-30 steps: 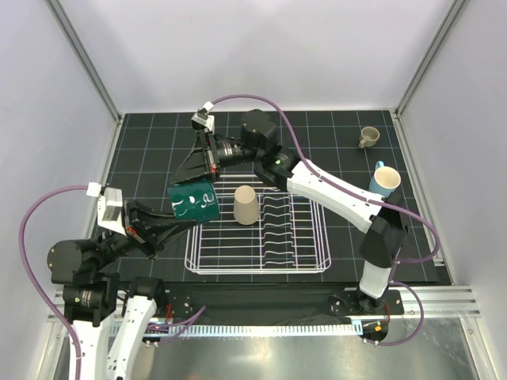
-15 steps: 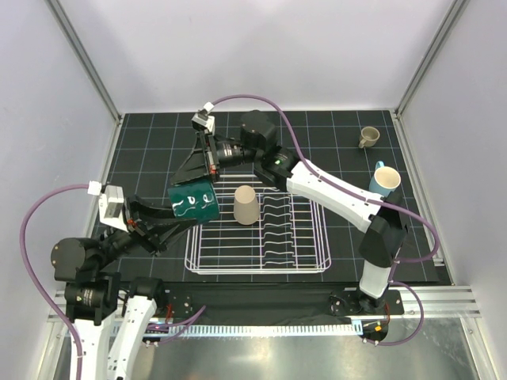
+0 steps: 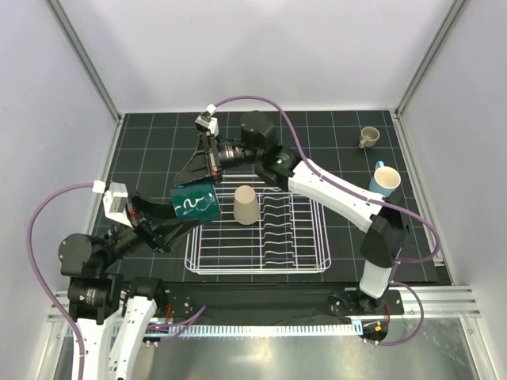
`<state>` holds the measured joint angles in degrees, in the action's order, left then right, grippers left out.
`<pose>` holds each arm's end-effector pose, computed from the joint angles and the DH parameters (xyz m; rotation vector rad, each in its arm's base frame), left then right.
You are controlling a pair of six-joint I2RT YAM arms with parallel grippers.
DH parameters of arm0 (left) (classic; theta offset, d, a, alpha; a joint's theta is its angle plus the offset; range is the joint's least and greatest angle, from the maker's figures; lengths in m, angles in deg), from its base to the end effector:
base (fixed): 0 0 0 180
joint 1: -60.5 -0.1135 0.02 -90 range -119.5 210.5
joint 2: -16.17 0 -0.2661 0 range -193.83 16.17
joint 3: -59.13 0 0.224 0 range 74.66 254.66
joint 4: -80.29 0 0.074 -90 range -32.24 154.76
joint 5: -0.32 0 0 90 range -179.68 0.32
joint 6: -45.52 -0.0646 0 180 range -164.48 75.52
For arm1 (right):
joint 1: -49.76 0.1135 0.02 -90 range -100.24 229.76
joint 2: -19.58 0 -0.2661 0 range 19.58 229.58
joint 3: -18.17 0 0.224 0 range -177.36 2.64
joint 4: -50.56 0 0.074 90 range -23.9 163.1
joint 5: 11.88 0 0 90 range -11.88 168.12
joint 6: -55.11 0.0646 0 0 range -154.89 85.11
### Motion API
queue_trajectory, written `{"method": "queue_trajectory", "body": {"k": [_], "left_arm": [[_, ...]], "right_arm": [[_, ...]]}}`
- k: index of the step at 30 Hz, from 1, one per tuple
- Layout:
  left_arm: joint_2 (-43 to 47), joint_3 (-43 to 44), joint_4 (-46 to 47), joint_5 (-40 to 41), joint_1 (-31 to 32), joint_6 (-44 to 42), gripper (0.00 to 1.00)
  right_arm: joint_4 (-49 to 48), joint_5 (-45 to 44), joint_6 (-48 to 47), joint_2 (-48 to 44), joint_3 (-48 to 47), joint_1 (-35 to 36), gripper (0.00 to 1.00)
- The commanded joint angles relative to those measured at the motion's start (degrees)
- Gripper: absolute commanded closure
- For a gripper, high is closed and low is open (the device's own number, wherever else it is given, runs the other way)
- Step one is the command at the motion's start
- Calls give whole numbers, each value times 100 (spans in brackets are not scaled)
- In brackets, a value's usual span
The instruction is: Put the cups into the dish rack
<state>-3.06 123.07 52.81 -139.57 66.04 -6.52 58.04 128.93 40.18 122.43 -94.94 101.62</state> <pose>0.0334 -0.0529 0.3930 0.4102 1.4257 -1.1729 0.2165 0.3568 0.4184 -0.5526 2.0775 2.2150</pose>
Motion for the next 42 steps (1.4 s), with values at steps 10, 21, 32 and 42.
{"method": "queue_trajectory", "body": {"k": [10, 21, 32, 42], "left_arm": [[331, 73, -448, -91, -36, 98, 33], [-1020, 2084, -4697, 2518, -36, -841, 33], [-1514, 2490, -5968, 4215, -18, -122, 27], [-1760, 2675, -6259, 4391, -18, -7, 28]], "right_arm": [[1058, -238, -1018, -582, -165, -228, 96], [4660, -2001, -3926, 15, -1017, -343, 96], [6482, -4208, -5651, 1079, -2185, 228, 96], [7071, -5054, -6171, 1825, -2257, 676, 96]]}}
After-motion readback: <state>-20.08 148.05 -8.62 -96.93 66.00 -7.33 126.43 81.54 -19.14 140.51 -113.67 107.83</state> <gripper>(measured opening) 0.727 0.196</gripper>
